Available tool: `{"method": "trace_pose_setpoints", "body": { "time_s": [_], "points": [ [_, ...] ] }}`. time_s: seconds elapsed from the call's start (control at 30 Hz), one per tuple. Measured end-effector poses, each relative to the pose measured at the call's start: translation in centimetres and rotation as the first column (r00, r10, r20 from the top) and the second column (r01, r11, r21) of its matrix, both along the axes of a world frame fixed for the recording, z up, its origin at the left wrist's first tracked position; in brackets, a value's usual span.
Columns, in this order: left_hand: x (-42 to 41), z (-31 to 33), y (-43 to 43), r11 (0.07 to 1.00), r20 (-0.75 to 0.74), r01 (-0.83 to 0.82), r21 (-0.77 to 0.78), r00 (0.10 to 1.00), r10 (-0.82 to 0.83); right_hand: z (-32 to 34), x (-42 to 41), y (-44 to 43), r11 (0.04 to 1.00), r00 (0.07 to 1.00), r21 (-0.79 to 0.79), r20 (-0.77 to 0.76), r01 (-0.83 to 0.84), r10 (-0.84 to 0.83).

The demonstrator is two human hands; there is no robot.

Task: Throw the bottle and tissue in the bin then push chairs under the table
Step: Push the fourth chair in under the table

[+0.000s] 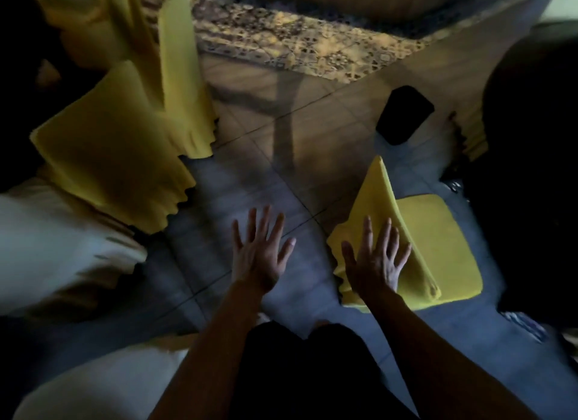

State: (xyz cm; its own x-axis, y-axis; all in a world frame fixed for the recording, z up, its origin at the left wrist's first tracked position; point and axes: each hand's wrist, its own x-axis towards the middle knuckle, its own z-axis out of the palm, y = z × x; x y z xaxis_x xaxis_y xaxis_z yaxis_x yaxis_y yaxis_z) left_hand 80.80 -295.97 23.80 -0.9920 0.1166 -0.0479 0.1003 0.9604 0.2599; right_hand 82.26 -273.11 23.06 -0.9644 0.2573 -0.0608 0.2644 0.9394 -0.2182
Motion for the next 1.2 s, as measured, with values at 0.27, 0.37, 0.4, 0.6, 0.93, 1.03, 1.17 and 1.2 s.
{"method": "trace_pose_setpoints", "body": {
  "time_s": [0.27, 0.37, 0.4, 0.6, 0.93, 1.03, 1.17, 1.2],
  "points": [
    [-6.3, 1.0, 2.1, 0.991, 0.075, 0.135, 0.010, 0.988, -0.135, 0.1, -2.7, -0.3, 1.000, 0.999, 0.005, -0.022, 0.030, -0.030],
    [-10.2, 0.5, 4.9, 0.962, 0.050, 0.273, 0.016, 0.961, -0.273, -0.2, -4.3, 1.5, 0.988, 0.988, 0.020, -0.035, 0.154, -0.153],
    [-11.2, 0.2, 5.8, 0.952, 0.035, 0.307, 0.008, 0.951, -0.308, -0.3, -4.7, 2.0, 0.981, 0.981, 0.017, -0.029, 0.192, -0.192],
    [-17.2, 0.1, 10.8, 0.877, -0.097, 0.478, -0.051, 0.871, -0.481, -0.6, -7.8, 5.6, 0.905, 0.895, -0.020, 0.156, 0.426, -0.418],
    [-24.0, -0.5, 17.2, 0.684, 0.010, 0.712, -0.161, 0.694, -0.720, -1.0, -10.6, 5.6, 0.742, 0.743, -0.057, 0.093, 0.668, -0.662],
    [-23.3, -1.3, 19.5, 0.602, 0.051, 0.788, -0.126, 0.611, -0.790, -1.0, -11.0, 5.8, 0.696, 0.700, -0.083, 0.129, 0.714, -0.703],
    [-23.3, -2.2, 21.7, 0.514, 0.071, 0.853, -0.095, 0.520, -0.851, -1.0, -11.1, 5.8, 0.660, 0.668, -0.102, 0.125, 0.744, -0.734],
    [-23.7, -2.4, 22.1, 0.510, 0.072, 0.855, -0.098, 0.517, -0.853, -1.0, -11.1, 5.8, 0.651, 0.659, -0.097, 0.114, 0.753, -0.744]
  ]
}}
